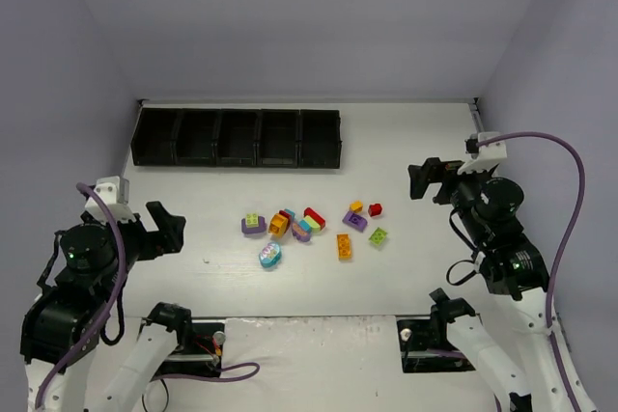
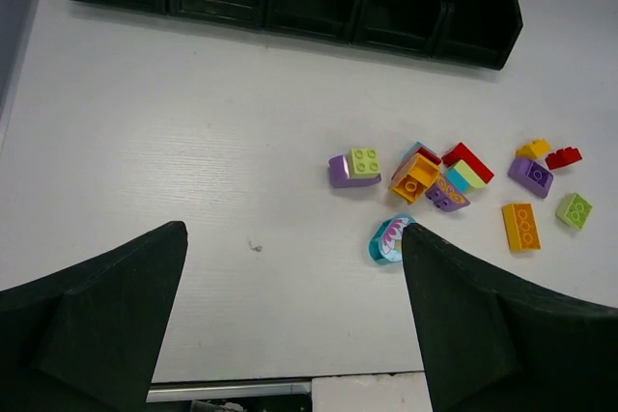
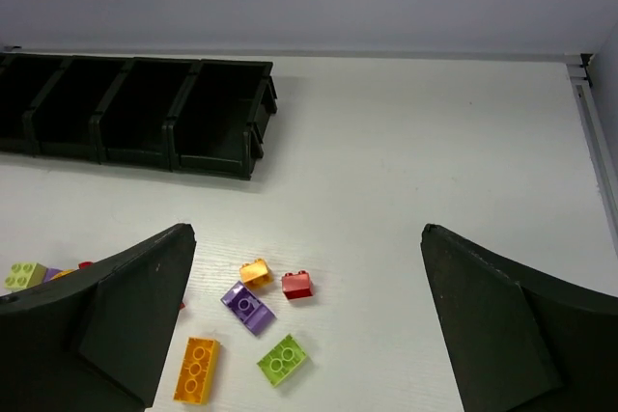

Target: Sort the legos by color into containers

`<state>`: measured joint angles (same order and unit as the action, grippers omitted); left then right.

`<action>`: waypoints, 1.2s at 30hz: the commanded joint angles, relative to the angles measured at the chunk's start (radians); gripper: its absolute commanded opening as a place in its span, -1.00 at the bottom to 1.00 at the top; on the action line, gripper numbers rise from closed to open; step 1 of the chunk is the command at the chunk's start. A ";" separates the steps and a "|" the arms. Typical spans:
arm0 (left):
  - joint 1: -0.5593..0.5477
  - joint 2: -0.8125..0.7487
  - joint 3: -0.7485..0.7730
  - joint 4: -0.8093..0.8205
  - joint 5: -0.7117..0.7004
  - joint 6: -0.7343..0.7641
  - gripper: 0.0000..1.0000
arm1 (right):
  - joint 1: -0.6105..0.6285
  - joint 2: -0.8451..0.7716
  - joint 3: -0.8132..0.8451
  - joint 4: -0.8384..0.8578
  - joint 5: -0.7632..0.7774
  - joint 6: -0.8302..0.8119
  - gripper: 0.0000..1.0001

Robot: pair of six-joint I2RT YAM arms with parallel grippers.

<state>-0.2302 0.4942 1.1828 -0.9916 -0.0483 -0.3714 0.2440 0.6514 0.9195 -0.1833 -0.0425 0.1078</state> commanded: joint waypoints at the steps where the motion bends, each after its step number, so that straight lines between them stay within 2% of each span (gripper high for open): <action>1: -0.006 0.066 0.006 0.025 0.053 -0.018 0.71 | 0.008 0.022 -0.001 0.056 0.006 0.029 1.00; 6: -0.006 0.135 -0.015 0.039 0.212 -0.008 0.71 | 0.009 0.066 0.001 0.054 -0.026 0.046 1.00; 8: -0.009 0.190 -0.032 0.065 0.302 -0.015 0.71 | 0.009 0.112 0.004 0.044 0.012 0.081 1.00; 13: -0.061 0.296 -0.087 0.142 0.376 -0.081 0.70 | 0.008 0.174 0.027 0.005 0.015 0.089 1.00; 16: -0.139 0.362 -0.126 0.211 0.319 -0.100 0.70 | 0.008 0.194 0.035 -0.010 0.018 0.092 1.00; 18: -0.242 0.424 -0.132 0.240 0.242 -0.097 0.70 | 0.008 0.197 0.033 -0.012 0.015 0.101 1.00; 22: -0.406 0.549 -0.164 0.318 0.183 -0.090 0.69 | 0.008 0.203 0.030 -0.012 -0.002 0.112 1.00; 25: -0.454 0.650 -0.195 0.350 0.159 -0.086 0.69 | 0.008 0.200 0.027 -0.012 -0.020 0.118 1.00; 30: -0.515 0.816 -0.186 0.372 0.151 -0.060 0.56 | 0.008 0.176 0.019 -0.018 -0.028 0.122 1.00; 36: -0.532 0.937 -0.190 0.416 0.142 -0.038 0.50 | 0.008 0.154 0.021 -0.028 -0.027 0.113 1.00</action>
<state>-0.7536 1.4200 0.9741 -0.6369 0.1169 -0.4316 0.2440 0.8169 0.9161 -0.2493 -0.0605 0.2161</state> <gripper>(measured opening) 0.757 0.999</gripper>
